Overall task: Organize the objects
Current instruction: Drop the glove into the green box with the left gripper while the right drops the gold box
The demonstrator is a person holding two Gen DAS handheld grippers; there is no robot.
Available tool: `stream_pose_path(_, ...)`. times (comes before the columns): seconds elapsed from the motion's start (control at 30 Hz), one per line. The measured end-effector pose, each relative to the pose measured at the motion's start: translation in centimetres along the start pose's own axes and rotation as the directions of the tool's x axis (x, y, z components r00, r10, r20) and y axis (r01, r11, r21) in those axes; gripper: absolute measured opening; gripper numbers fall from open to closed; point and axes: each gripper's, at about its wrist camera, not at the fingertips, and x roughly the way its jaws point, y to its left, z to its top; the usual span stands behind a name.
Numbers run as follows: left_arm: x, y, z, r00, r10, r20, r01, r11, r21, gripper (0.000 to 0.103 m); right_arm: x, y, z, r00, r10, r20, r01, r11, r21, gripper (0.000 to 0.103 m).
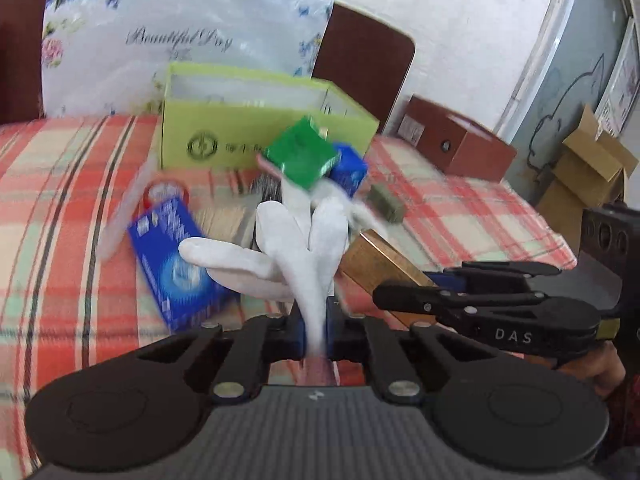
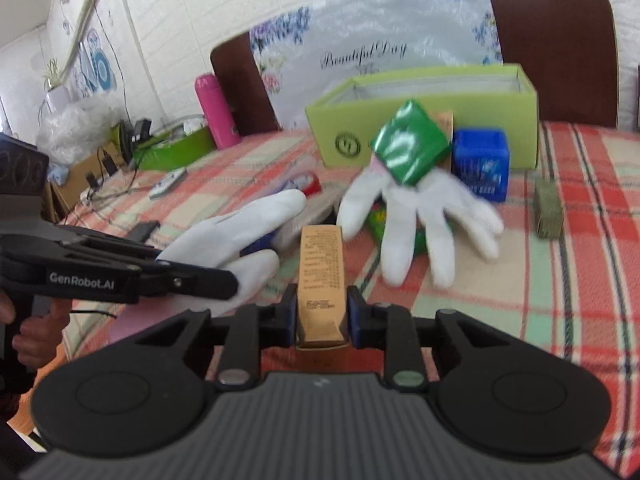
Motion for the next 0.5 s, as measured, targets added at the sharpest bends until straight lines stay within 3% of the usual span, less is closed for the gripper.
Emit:
stream_pose_path(0.23, -0.2, -0.6, 8.0, 0.981, -0.006, 0.193, 0.001, 1.0, 0.027, 0.008, -1.0, -2.5, 5.2, 0.983, -0.076, 0.165, 0.074, 0.997, 0.022, 0.024)
stream_pose_path(0.37, 1.8, -1.4, 12.7, 0.967, 0.001, 0.255, -0.004, 1.0, 0.013, 0.008, 0.0, -5.2, 8.6, 0.961, -0.137, 0.242, 0.126, 0.99, 0.059, 0.024)
stream_pose_path(0.5, 4.9, -1.6, 16.6, 0.96, 0.029, 0.279, -0.032, 0.999, 0.005, 0.008, 2.2, -9.2, 11.7, 0.946, -0.182, 0.267, 0.154, 0.981, 0.121, 0.024)
